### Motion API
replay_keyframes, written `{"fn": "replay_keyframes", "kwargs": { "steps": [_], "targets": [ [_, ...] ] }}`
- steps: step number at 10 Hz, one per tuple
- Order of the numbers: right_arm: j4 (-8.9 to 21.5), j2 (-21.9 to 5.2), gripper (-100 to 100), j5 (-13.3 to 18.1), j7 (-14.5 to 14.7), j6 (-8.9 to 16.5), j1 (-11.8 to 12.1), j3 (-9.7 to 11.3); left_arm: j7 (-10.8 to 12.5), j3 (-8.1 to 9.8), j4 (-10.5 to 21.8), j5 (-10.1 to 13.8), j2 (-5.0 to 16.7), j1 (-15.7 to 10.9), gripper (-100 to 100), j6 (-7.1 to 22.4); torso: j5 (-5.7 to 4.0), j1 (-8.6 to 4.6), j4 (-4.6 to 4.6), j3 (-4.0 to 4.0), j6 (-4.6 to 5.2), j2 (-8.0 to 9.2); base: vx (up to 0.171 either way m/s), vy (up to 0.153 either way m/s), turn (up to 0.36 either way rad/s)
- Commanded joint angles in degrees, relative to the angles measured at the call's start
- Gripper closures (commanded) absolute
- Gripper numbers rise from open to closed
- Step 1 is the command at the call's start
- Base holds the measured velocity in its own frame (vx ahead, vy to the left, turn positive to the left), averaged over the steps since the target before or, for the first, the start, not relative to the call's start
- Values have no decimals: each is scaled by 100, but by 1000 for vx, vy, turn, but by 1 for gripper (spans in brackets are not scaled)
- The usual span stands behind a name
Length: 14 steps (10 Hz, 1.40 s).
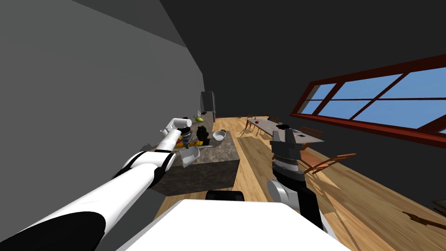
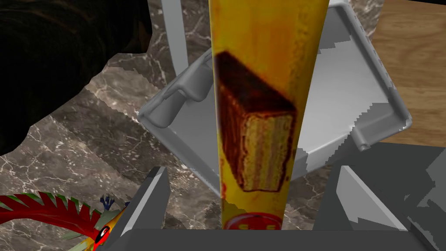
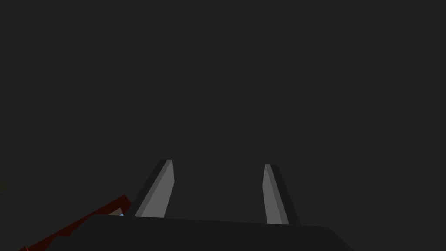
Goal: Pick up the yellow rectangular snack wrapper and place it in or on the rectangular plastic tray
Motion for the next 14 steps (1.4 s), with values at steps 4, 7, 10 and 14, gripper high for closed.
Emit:
{"fn": "replay_keyframes", "kwargs": {
  "steps": [4, 7, 10, 14],
  "targets": [
    [0, 0, 0, 0, 0, 0, 0, 0, 0, 0, 0, 0, 0, 0, 0, 0, 0, -1, 0, 0, 0, 0, 0, 0, 0],
    [0, 0, 0, 0, 0, 0, 0, 0, -164, -155, 470, 254, 393, -415, -100, 30, -5, -19, 2, 3, 1, 4, -10, -44, -28],
    [0, 0, 0, 0, 0, 0, 0, 0, -263, -249, 752, 406, 629, -664, -100, 47, -4, -16, 2, 4, 1, 6, -10, -37, -17],
    [0, 0, 0, 0, 0, 0, 0, 0, -280, -277, 813, 463, 710, -748, 0, 60, -1, -5, 0, 1, 0, 2, -2, -18, -9]
  ]
}}
